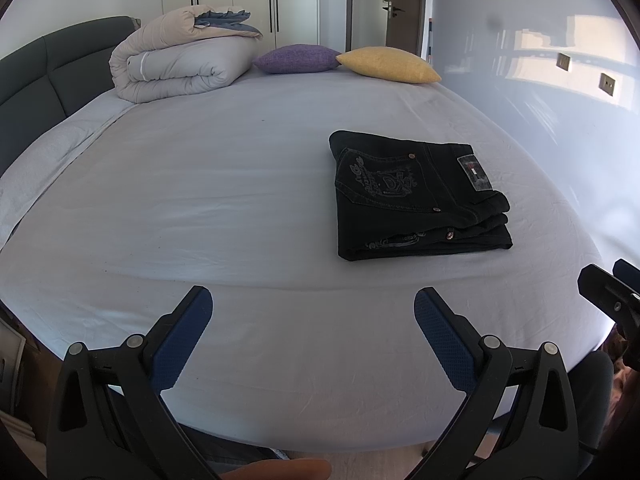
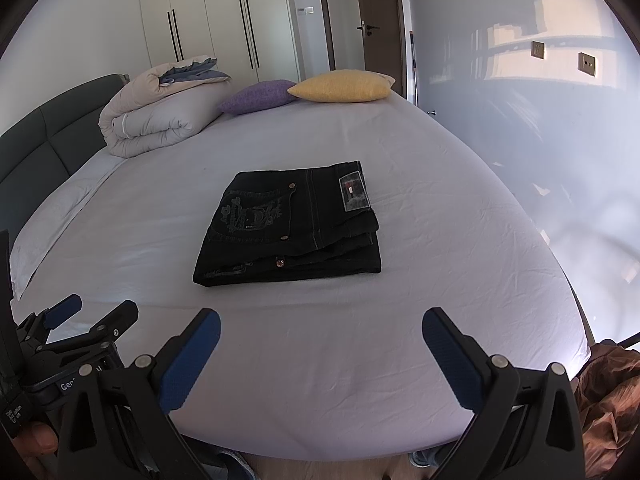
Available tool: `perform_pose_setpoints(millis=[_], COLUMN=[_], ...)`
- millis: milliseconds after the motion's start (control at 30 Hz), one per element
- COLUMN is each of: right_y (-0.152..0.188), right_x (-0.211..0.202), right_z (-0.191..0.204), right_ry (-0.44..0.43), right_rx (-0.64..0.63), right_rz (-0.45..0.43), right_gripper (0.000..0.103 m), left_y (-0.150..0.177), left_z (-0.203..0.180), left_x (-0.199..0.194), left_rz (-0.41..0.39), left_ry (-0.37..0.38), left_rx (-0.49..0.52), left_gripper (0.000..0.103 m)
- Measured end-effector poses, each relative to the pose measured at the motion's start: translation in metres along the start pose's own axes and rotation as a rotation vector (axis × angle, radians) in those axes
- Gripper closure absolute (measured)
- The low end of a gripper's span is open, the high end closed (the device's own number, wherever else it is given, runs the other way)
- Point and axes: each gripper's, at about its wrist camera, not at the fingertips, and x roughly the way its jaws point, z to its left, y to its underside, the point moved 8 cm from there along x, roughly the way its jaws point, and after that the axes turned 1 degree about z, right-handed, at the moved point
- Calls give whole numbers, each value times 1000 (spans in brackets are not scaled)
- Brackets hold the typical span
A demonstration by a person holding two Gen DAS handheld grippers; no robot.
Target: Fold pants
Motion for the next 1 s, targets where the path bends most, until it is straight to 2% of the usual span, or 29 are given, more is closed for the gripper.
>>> perform_pose_setpoints(millis=[1000], right_y=[3], right_x=[0], right_z=[3], right_ry=[-3], right_rx=[1], right_rz=[2], right_gripper=[0], left_y=[2], left_z=[-3], left_x=[1], left_rz=[0], left_ry=[-2], left_rx=[-2], left_gripper=[0])
